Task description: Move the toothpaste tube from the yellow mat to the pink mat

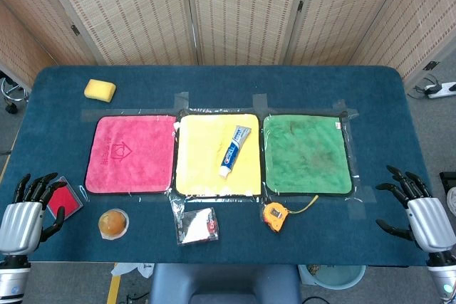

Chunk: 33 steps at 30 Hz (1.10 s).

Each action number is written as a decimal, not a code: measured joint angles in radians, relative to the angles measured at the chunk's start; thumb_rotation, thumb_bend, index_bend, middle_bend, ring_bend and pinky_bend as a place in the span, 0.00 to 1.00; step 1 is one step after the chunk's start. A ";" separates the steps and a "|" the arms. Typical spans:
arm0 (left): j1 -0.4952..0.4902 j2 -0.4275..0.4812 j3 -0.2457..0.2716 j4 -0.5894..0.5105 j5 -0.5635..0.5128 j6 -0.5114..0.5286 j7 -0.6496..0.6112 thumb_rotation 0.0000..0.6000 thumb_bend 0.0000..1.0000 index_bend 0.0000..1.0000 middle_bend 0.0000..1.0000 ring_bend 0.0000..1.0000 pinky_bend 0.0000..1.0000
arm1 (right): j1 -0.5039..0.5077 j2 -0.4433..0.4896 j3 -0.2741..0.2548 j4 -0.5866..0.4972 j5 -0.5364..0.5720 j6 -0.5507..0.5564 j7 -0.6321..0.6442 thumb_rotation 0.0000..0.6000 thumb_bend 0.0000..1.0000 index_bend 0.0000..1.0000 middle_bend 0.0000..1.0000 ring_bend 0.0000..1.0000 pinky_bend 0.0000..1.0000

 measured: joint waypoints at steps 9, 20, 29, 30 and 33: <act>0.000 -0.002 0.000 -0.001 -0.003 0.001 0.004 1.00 0.54 0.29 0.18 0.18 0.06 | 0.001 -0.006 -0.002 0.005 0.002 0.000 0.002 1.00 0.15 0.30 0.12 0.19 0.11; 0.003 -0.003 0.000 0.001 -0.003 0.005 -0.004 1.00 0.54 0.29 0.18 0.18 0.06 | 0.042 -0.018 0.009 -0.002 -0.009 -0.037 -0.029 1.00 0.15 0.29 0.12 0.19 0.11; 0.006 -0.003 -0.004 0.013 -0.004 0.013 -0.025 1.00 0.54 0.29 0.18 0.18 0.06 | 0.161 -0.014 0.045 -0.058 -0.019 -0.170 -0.087 1.00 0.15 0.27 0.11 0.17 0.11; 0.007 -0.004 -0.004 0.015 -0.004 0.015 -0.027 1.00 0.54 0.29 0.18 0.18 0.06 | 0.176 -0.015 0.051 -0.064 -0.018 -0.188 -0.093 1.00 0.15 0.27 0.11 0.17 0.11; 0.012 -0.006 -0.001 0.024 -0.006 0.016 -0.034 1.00 0.54 0.29 0.18 0.18 0.06 | 0.232 -0.026 0.073 -0.081 -0.013 -0.245 -0.117 1.00 0.15 0.27 0.11 0.17 0.11</act>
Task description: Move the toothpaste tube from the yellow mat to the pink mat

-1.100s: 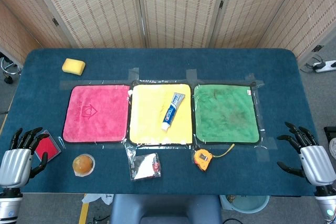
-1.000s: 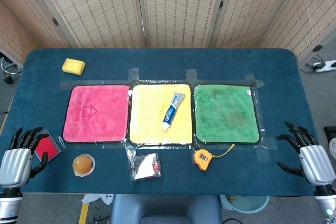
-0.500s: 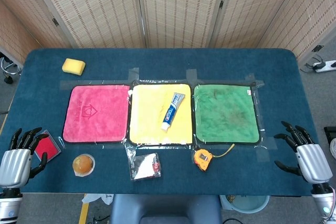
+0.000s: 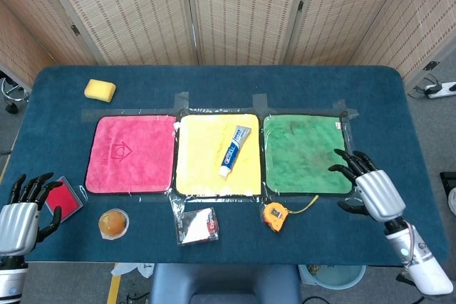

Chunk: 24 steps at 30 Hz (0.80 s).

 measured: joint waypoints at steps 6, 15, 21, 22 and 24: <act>0.012 -0.003 0.005 0.016 -0.008 0.007 -0.018 1.00 0.54 0.29 0.18 0.18 0.06 | 0.120 -0.055 0.057 -0.011 0.047 -0.125 -0.072 1.00 0.15 0.22 0.09 0.14 0.11; 0.022 0.007 0.008 0.027 -0.016 0.008 -0.036 1.00 0.54 0.29 0.18 0.18 0.06 | 0.285 -0.182 0.139 0.054 0.217 -0.304 -0.246 1.00 0.15 0.16 0.06 0.12 0.11; 0.031 0.018 0.007 0.026 -0.022 0.016 -0.044 1.00 0.54 0.29 0.18 0.18 0.06 | 0.396 -0.299 0.180 0.174 0.308 -0.384 -0.320 1.00 0.15 0.14 0.05 0.11 0.11; 0.033 0.018 0.009 0.026 -0.023 0.016 -0.044 1.00 0.54 0.29 0.18 0.18 0.06 | 0.413 -0.323 0.187 0.203 0.323 -0.396 -0.329 1.00 0.15 0.14 0.05 0.10 0.11; 0.035 0.019 0.010 0.027 -0.024 0.016 -0.045 1.00 0.54 0.29 0.18 0.18 0.06 | 0.438 -0.357 0.195 0.248 0.344 -0.414 -0.343 1.00 0.15 0.12 0.04 0.09 0.11</act>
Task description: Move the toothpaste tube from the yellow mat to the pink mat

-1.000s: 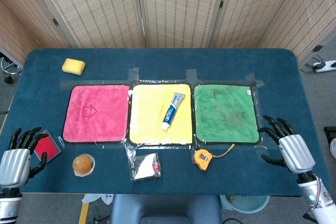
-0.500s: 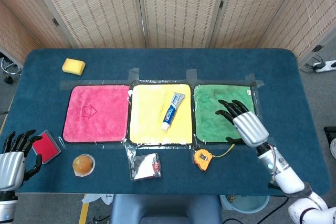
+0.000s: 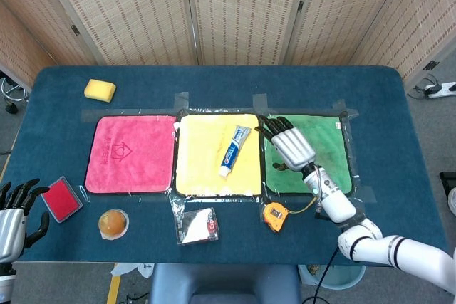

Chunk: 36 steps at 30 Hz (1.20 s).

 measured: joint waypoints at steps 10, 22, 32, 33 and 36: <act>0.003 -0.001 -0.003 0.010 -0.006 -0.002 -0.010 1.00 0.54 0.30 0.18 0.18 0.06 | 0.150 -0.182 0.036 0.236 0.085 -0.078 -0.031 1.00 0.15 0.00 0.00 0.00 0.00; 0.011 -0.008 -0.003 0.033 -0.022 -0.007 -0.032 1.00 0.54 0.30 0.18 0.18 0.06 | 0.276 -0.339 0.028 0.478 0.114 -0.147 -0.051 1.00 0.15 0.00 0.00 0.00 0.00; 0.014 -0.010 -0.007 0.041 -0.027 -0.008 -0.040 1.00 0.54 0.30 0.18 0.18 0.06 | 0.313 -0.413 0.013 0.630 0.128 -0.189 -0.015 1.00 0.15 0.00 0.00 0.00 0.00; 0.014 -0.010 -0.006 0.041 -0.027 -0.009 -0.039 1.00 0.54 0.30 0.18 0.18 0.06 | 0.317 -0.420 0.012 0.644 0.128 -0.194 -0.011 1.00 0.15 0.00 0.00 0.00 0.00; 0.014 -0.010 -0.007 0.041 -0.030 -0.011 -0.038 1.00 0.54 0.30 0.18 0.18 0.06 | 0.329 -0.447 0.006 0.688 0.124 -0.205 0.003 1.00 0.15 0.00 0.00 0.00 0.00</act>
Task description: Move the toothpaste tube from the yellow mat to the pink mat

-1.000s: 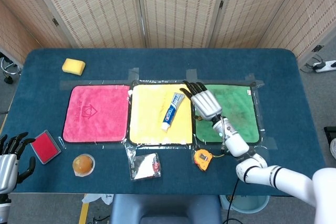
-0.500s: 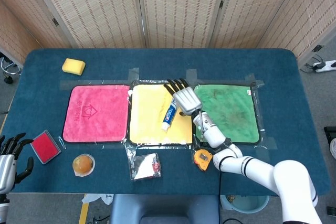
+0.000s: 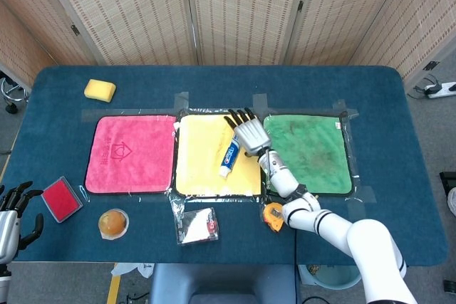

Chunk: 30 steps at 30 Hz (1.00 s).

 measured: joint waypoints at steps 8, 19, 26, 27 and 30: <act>0.005 0.000 0.000 0.004 -0.004 0.002 -0.003 1.00 0.54 0.30 0.18 0.18 0.06 | 0.032 -0.064 -0.013 0.093 -0.032 -0.007 0.055 1.00 0.15 0.00 0.00 0.00 0.00; 0.012 -0.005 0.001 0.018 -0.007 0.004 -0.016 1.00 0.54 0.30 0.18 0.18 0.06 | 0.092 -0.141 -0.029 0.153 -0.109 0.045 0.117 1.00 0.15 0.00 0.00 0.00 0.00; 0.018 -0.008 0.003 0.031 -0.014 0.001 -0.029 1.00 0.54 0.30 0.18 0.18 0.06 | 0.148 -0.199 -0.012 0.171 -0.123 0.066 0.115 1.00 0.15 0.00 0.00 0.00 0.00; 0.019 -0.008 0.003 0.032 -0.015 0.001 -0.032 1.00 0.54 0.30 0.18 0.18 0.06 | 0.156 -0.207 -0.008 0.173 -0.124 0.069 0.113 1.00 0.15 0.00 0.00 0.00 0.00; 0.022 -0.008 0.003 0.036 -0.017 0.002 -0.037 1.00 0.54 0.30 0.18 0.18 0.06 | 0.176 -0.225 -0.001 0.176 -0.131 0.086 0.097 1.00 0.15 0.00 0.00 0.00 0.00</act>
